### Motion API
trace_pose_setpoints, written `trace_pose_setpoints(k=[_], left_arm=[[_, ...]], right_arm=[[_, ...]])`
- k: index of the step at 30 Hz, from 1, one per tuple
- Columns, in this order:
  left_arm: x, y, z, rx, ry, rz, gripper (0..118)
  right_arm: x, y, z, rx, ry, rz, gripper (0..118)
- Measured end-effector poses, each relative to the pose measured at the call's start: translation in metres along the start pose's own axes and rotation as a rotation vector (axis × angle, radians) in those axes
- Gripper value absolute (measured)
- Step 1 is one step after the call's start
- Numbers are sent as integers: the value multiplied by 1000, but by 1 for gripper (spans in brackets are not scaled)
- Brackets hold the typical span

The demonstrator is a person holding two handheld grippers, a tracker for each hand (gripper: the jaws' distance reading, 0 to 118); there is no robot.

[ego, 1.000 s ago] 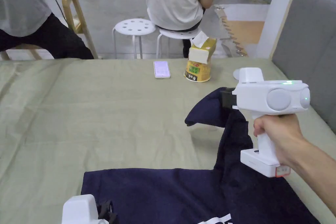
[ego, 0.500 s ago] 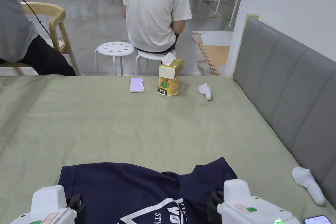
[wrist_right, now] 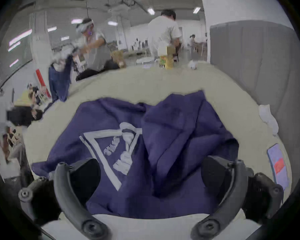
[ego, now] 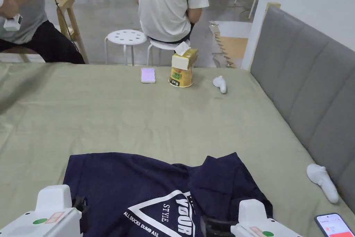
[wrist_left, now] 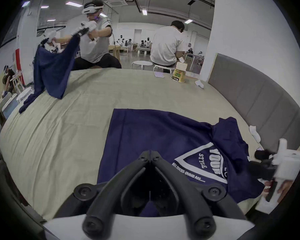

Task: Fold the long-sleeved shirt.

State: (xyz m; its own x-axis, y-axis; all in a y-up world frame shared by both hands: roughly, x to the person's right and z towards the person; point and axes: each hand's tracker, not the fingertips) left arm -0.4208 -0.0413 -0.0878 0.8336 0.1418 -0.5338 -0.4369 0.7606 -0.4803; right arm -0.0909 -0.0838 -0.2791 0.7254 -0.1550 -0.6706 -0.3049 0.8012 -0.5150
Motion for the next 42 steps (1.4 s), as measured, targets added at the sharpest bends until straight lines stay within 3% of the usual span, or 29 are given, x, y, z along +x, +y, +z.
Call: trace_pose_setpoints(k=[1,2,3,4,5,7,10,11,13,14,21,22,23,24,25,27,28,29,33,34,36,39,42], left_arm=[[-2,1,-2,-3,6,3,4],[-3,2,-4,-4,11,3,4],[-4,2,-7,-5,14,2,4],[-5,3,-10,-8,17,0,4],[-6,5,-14,-10,18,0,4],[-7,7,-22,-17,17,-3,4],[-7,10,-34,-26,23,-11,4],[-7,11,-38,-30,21,-13,4],[-7,12,-47,-41,24,-13,4],[-6,12,-50,-49,23,-16,4],[-8,14,-80,-92,19,-12,5],[-9,14,-83,-97,16,-11,5],[-10,15,-87,-104,12,-9,7],[-13,16,-91,-125,0,-4,10],[-16,18,-94,-153,-36,16,10],[-26,23,-99,-179,-123,34,13],[-31,27,-103,-172,-126,45,17],[-35,32,-107,-170,-111,38,28],[-63,66,-138,-200,-86,55,106],[-69,75,-147,-210,-63,80,111],[-84,99,-166,-170,-12,82,109],[-96,120,-199,-254,11,85,109],[-101,131,-227,-391,-104,160,107]], right_arm=[[5,7,5,24,-7,-1,114],[12,15,9,47,13,-5,99],[21,25,11,81,30,-12,65],[24,32,9,104,19,-9,10],[31,42,1,85,-2,2,0],[51,60,-18,107,-75,5,0],[77,85,-50,73,-57,-4,0],[85,93,-63,56,-73,3,18],[98,106,-90,-9,-97,5,101],[111,109,-104,-12,-86,13,116],[143,120,-199,-285,-112,-19,115],[145,118,-204,-317,-97,-24,109],[148,115,-206,-323,-51,-37,77],[150,117,-208,-330,9,-60,31],[149,113,-210,-345,15,-92,8],[145,103,-205,-327,-28,-73,8],[132,110,-201,-333,-52,-19,8],[128,110,-199,-327,-48,-8,8],[135,110,-203,-337,-18,-48,8],[135,110,-203,-335,-18,-48,8],[138,107,-206,-328,-13,-57,8],[140,109,-208,-327,-14,-57,8],[139,109,-210,-330,-21,-13,8]])
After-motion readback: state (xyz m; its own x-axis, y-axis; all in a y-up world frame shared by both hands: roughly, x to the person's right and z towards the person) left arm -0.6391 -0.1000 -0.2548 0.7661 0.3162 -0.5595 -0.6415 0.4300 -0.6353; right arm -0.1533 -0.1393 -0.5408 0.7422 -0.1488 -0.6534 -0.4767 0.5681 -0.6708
